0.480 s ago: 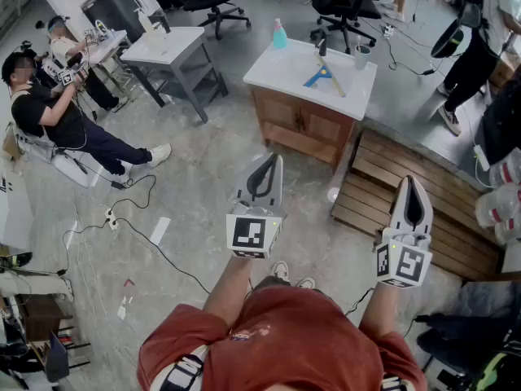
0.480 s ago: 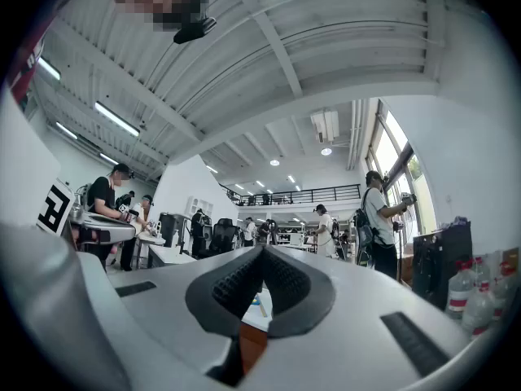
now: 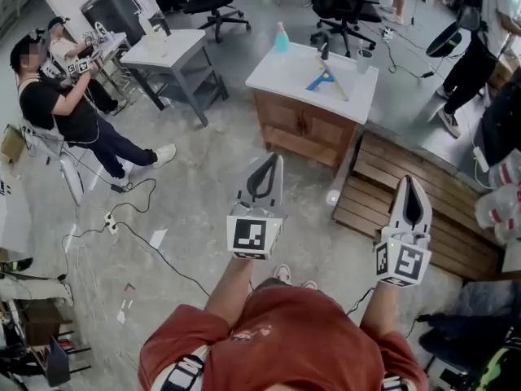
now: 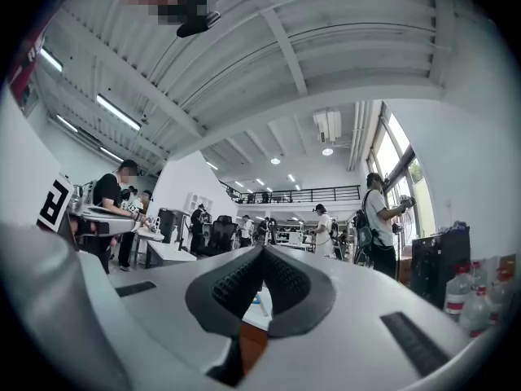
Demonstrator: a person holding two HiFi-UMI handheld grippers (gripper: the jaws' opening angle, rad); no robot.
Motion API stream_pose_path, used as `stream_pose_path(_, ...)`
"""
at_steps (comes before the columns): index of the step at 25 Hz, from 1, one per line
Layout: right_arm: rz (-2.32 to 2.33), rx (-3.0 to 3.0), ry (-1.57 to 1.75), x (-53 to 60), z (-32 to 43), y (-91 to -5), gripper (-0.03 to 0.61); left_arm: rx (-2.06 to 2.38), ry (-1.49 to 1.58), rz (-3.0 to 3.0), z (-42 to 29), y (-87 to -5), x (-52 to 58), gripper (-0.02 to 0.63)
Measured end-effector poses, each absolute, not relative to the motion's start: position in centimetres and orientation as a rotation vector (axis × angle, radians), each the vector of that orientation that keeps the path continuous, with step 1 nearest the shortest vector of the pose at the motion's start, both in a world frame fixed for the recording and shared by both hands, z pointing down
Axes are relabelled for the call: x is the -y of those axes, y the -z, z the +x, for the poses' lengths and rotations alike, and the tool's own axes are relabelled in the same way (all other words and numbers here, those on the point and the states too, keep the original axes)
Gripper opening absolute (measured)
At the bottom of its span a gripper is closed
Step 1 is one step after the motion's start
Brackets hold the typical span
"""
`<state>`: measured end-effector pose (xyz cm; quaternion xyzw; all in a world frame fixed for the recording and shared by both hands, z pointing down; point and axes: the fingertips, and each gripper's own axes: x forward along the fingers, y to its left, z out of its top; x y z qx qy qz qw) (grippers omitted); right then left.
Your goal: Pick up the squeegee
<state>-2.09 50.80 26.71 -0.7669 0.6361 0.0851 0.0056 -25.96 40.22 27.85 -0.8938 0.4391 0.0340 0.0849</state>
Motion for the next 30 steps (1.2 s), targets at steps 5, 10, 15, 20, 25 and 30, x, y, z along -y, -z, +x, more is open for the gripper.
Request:
stream_pose_path(5,-2.394,-1.966,-0.238,-49.0,-3.6,-26.8,0.008,-1.311,-0.136,-2.658,-28.0,-27.6,-38.7,0.018)
stream_pose_path(10,-2.386,-1.964,-0.236,-47.2,-6.5,-26.7,0.008,-1.319,-0.149,-2.653,-31.1,-27.6,-36.9,0.018)
stream_pose_path(15,-2.386,-1.980,-0.232,-45.6,-9.9,-27.0,0.008,-1.368,-0.127,-2.688,-34.9,-29.1,-35.0,0.018)
stream_pose_path(20,-2.387,-1.995,-0.228,-44.5,-11.2,-27.6,0.008,-1.401,-0.117,-2.693,-36.4,-29.8,-33.9,0.018)
stream_pose_path(25,-2.395,-1.984,-0.249,-44.4,-11.2,-27.7,0.008,-1.372,-0.134,-2.702,-36.0,-30.0,-33.5,0.018)
stream_pose_path(30,-2.416,-1.950,-0.261,-44.3,-10.3,-27.3,0.008,-1.368,-0.159,-2.708,-35.0,-29.3,-33.0,0.018)
